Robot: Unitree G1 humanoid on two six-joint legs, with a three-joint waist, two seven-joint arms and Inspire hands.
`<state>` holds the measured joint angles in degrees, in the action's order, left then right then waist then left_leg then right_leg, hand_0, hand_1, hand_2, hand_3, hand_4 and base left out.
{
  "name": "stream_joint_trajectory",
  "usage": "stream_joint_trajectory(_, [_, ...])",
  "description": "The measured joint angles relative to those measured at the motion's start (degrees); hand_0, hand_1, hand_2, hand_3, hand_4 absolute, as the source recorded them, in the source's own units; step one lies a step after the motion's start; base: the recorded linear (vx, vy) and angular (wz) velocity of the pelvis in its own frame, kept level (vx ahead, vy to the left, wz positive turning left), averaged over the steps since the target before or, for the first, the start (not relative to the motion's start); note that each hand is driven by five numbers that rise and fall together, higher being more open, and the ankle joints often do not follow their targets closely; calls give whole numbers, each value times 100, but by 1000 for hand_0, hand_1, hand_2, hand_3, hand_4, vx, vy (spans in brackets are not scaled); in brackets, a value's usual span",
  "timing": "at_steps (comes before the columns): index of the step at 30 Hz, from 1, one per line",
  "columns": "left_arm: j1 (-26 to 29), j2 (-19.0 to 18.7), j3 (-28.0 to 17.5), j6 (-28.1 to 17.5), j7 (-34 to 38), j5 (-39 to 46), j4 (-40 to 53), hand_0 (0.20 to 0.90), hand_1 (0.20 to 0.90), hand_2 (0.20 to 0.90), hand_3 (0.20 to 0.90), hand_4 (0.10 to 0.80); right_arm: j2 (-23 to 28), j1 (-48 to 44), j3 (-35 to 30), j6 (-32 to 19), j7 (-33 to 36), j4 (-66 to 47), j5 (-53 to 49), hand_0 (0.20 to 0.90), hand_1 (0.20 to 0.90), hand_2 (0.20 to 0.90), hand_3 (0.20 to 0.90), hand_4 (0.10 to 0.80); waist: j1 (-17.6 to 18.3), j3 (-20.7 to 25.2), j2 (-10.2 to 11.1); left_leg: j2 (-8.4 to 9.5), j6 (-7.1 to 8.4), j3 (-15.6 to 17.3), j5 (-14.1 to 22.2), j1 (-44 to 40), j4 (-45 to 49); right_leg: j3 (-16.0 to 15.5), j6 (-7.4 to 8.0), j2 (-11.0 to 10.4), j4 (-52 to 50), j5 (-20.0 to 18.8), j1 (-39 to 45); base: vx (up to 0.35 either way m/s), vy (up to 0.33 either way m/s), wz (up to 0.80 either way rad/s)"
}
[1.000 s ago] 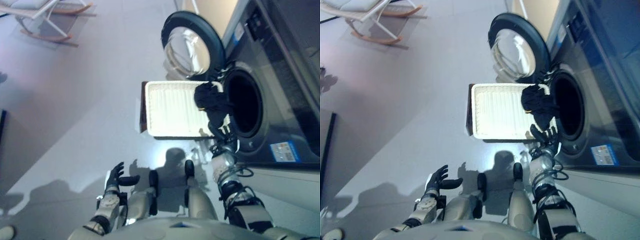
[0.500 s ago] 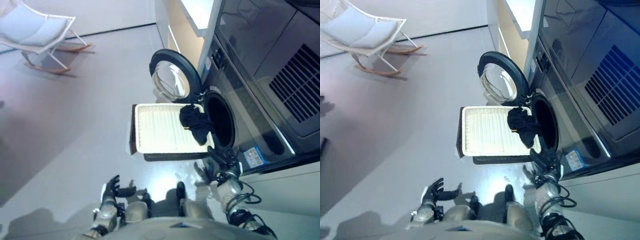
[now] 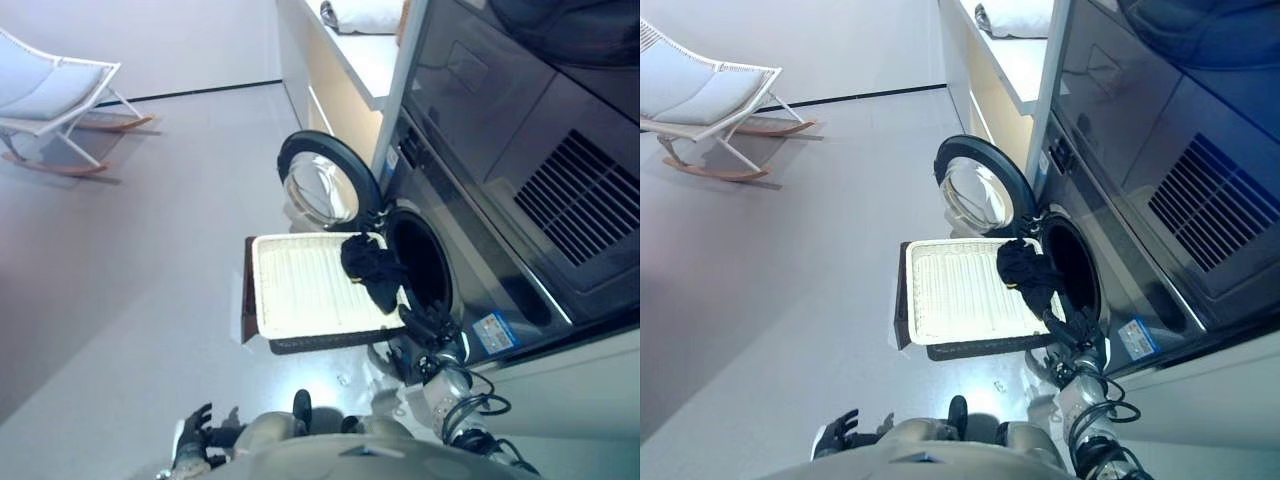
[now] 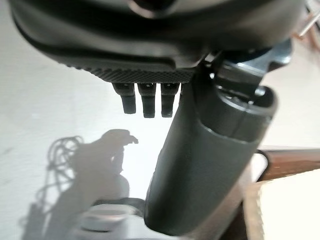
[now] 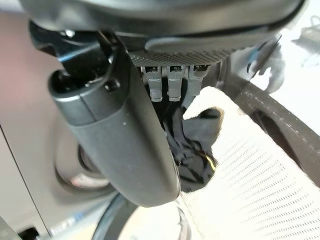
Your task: Pick up the clothes and place them into the washing machine
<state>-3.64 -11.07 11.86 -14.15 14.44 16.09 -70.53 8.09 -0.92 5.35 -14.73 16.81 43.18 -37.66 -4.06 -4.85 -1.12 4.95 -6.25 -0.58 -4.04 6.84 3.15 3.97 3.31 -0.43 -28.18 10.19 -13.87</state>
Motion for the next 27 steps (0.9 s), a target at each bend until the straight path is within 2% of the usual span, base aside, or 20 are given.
stream_joint_trajectory(1, [133, 26, 75, -20, 1, -1, 32, 900, 900, 900, 900, 800, 43, -33, 2, 18, 27, -2, 144, 900, 900, 900, 900, 800, 1, -15, -75, 10, -22, -77, -37, -13, -69, -25, -1, -205, 73, -1, -63, 105, -210, 51])
stream_joint_trajectory(2, [244, 41, 131, -39, 8, -6, 0, 900, 900, 900, 900, 800, 92, -59, 13, 129, 80, -8, 395, 900, 900, 900, 900, 800, -6, -45, -182, -13, 34, -174, -68, 8, -82, -211, 17, -563, 450, -23, 26, 50, -190, 46])
stream_joint_trajectory(3, [312, 22, 194, -115, 38, -17, 46, 900, 900, 900, 900, 800, 105, -103, 88, 275, 139, -7, 647, 900, 900, 900, 900, 800, -34, -67, -168, 11, 61, -227, -32, -6, -102, -563, 39, -996, 1150, -48, 134, 37, -201, 31])
stream_joint_trajectory(4, [314, -21, 202, -197, 91, -17, 58, 900, 900, 900, 900, 800, 115, -172, 268, 357, 163, -5, 824, 900, 900, 900, 900, 800, -51, -74, -127, 14, 58, -236, -40, -6, -140, -665, 146, -1226, 1569, -127, 177, 75, -170, 11])
stream_joint_trajectory(5, [385, -76, 205, -219, 127, -22, 59, 900, 900, 900, 900, 800, 134, -329, 494, 445, 141, 72, 1274, 900, 900, 900, 900, 800, -36, -132, -76, -2, 155, -324, -93, -7, -183, -577, 383, -1311, 1947, -295, 196, 89, -211, 27])
stream_joint_trajectory(6, [447, -139, 185, -203, 148, -32, -32, 900, 900, 900, 900, 800, 198, -454, 725, 538, 134, 167, 1645, 900, 900, 900, 900, 800, 19, -168, -25, -32, 207, -429, -76, 43, -174, -483, 522, -1256, 2142, -427, 290, 83, -195, 58])
stream_joint_trajectory(7, [454, -241, 193, -210, 151, -44, -35, 900, 900, 900, 900, 800, 190, -435, 805, 610, 162, 164, 1916, 900, 900, 900, 900, 800, 18, -182, 159, 25, 329, -561, -113, 41, -171, -561, 523, -1265, 2217, -527, 402, 78, -238, 81])
stream_joint_trajectory(8, [456, -308, 209, -228, 161, -56, -14, 900, 900, 900, 900, 800, 219, -445, 845, 763, 205, 162, 2268, 900, 900, 900, 900, 800, -18, -186, 312, 68, 425, -703, -110, 61, -154, -513, 528, -1257, 2337, -832, 519, 24, -220, 98])
stream_joint_trajectory(9, [476, -298, 241, -222, 182, -80, 9, 900, 900, 900, 900, 800, 340, -466, 863, 830, 284, 171, 2576, 900, 900, 900, 900, 800, 3, -205, 330, 50, 533, -870, -104, 135, -154, -651, 559, -1228, 2408, -1137, 557, -60, -230, 102])
stream_joint_trajectory(11, [468, -219, 379, -220, 221, -273, 73, 900, 900, 900, 900, 800, 655, -727, 835, 909, 502, 345, 3142, 900, 900, 900, 900, 800, -56, -306, 143, -245, 748, -923, -235, 397, -160, -1116, 382, -969, 2513, -1165, 610, -188, -181, 98])
stream_joint_trajectory(13, [490, -153, 506, -207, 231, -284, 130, 900, 900, 900, 900, 800, 996, -1192, 789, 964, 763, 541, 3391, 900, 900, 900, 900, 800, -42, -471, -42, -429, 877, -915, -383, 734, -140, -1455, 237, -830, 2492, -1168, 406, -176, -94, 76])
stream_joint_trajectory(15, [571, -34, 646, -183, 259, -326, 143, 900, 900, 900, 900, 800, 1348, -1768, 756, 999, 999, 937, 3476, 900, 900, 900, 900, 800, -17, -669, -296, -572, 911, -905, -493, 1010, -157, -1762, 144, -724, 2479, -1170, 285, -62, 32, 60])
stream_joint_trajectory(16, [561, 20, 650, -184, 268, -382, 181, 900, 900, 900, 900, 800, 1461, -2036, 670, 1011, 1067, 1139, 3488, 900, 900, 900, 900, 800, -66, -755, -358, -595, 936, -838, -505, 1054, -164, -1775, 112, -712, 2397, -1137, 209, -31, 83, 16])
stream_joint_trajectory(20, [408, 18, 771, -193, 393, -404, 211, 900, 900, 900, 900, 800, 1475, -3158, 860, 1096, 1232, 1773, 3717, 900, 900, 900, 900, 800, -165, -825, -422, -587, 864, -403, -581, 1177, -315, -1376, 129, -797, 2057, -1078, -365, -36, 52, -43])
stream_joint_trajectory(27, [844, -30, 948, -295, 576, -378, 702, 900, 900, 900, 900, 800, 1644, -4438, 1023, 1207, 1480, 2814, 3711, 900, 900, 900, 900, 800, -276, -1091, -647, -463, 739, -316, -751, 1591, -465, -1219, 238, -914, 1847, -1089, -981, -22, 7, -5])
